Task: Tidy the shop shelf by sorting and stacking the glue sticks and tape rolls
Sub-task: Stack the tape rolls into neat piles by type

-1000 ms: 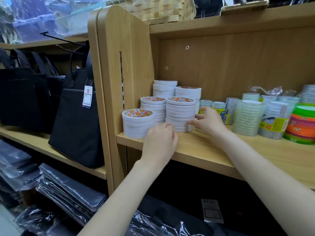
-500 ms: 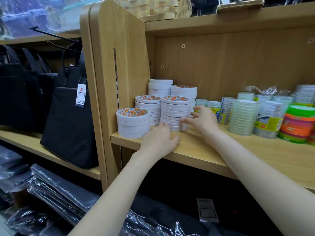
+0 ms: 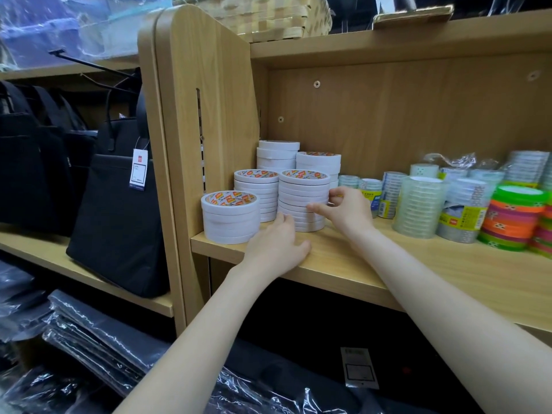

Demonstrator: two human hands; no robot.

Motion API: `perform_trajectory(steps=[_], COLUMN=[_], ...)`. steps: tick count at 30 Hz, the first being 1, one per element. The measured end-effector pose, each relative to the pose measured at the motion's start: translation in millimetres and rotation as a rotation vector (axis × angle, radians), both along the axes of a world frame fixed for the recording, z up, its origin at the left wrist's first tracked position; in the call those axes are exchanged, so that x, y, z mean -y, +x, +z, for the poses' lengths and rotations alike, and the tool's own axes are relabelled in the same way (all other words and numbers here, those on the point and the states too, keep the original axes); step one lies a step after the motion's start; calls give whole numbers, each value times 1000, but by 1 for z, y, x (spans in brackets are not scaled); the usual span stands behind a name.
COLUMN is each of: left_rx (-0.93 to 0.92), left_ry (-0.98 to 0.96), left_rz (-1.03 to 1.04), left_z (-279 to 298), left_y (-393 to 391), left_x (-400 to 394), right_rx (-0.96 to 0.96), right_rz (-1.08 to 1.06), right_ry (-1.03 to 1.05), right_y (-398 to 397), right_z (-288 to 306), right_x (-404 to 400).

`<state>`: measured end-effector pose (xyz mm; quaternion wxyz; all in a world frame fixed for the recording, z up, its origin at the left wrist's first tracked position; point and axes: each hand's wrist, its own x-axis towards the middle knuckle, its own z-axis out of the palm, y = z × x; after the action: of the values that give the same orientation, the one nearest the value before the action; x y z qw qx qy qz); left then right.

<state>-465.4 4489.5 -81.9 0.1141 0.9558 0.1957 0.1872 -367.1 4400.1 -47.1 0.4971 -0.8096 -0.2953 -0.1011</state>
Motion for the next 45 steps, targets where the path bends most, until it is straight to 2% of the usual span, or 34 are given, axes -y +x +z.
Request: perform_trajectory(steps=[4,8,13,15,18,23,26,30,34,36,39,45], left_rx=[114,367,631,588,363,1,-133,-122,158,242,230,307], left_ry=[-54,-69,66,85,98,80,90,86,53,101,121,-6], left_rz=[-18,-50,-89,-43,70,209,239,265,323,251,100,237], left_z=[0,2,34,52,71,94,102,107,113,112,111,119], left_y=[-2,-7,-9,0,20,54,68,74,70,75,88,101], left_x=[-1,0,-8,-22,-45,-71,-79,-88,-92,-93,-92,-95], right_rx=[-16,-77,73,113,134,88,63,72,87,76,42,19], right_rz=[26,72,59,47,32,9,22,5,14,31,29,11], right_ry=[-10,82,143,77,-26,-15,-20,17,77,112,133,152], right_y=[3,5,20,31,45,67,73,78,81,83,84,90], right_z=[-5,-2,26,35,43,46,46,47,45,45,47,46], right_x=[0,4,9,6,0,-5,-9,-12,-12,-13,-18,-30])
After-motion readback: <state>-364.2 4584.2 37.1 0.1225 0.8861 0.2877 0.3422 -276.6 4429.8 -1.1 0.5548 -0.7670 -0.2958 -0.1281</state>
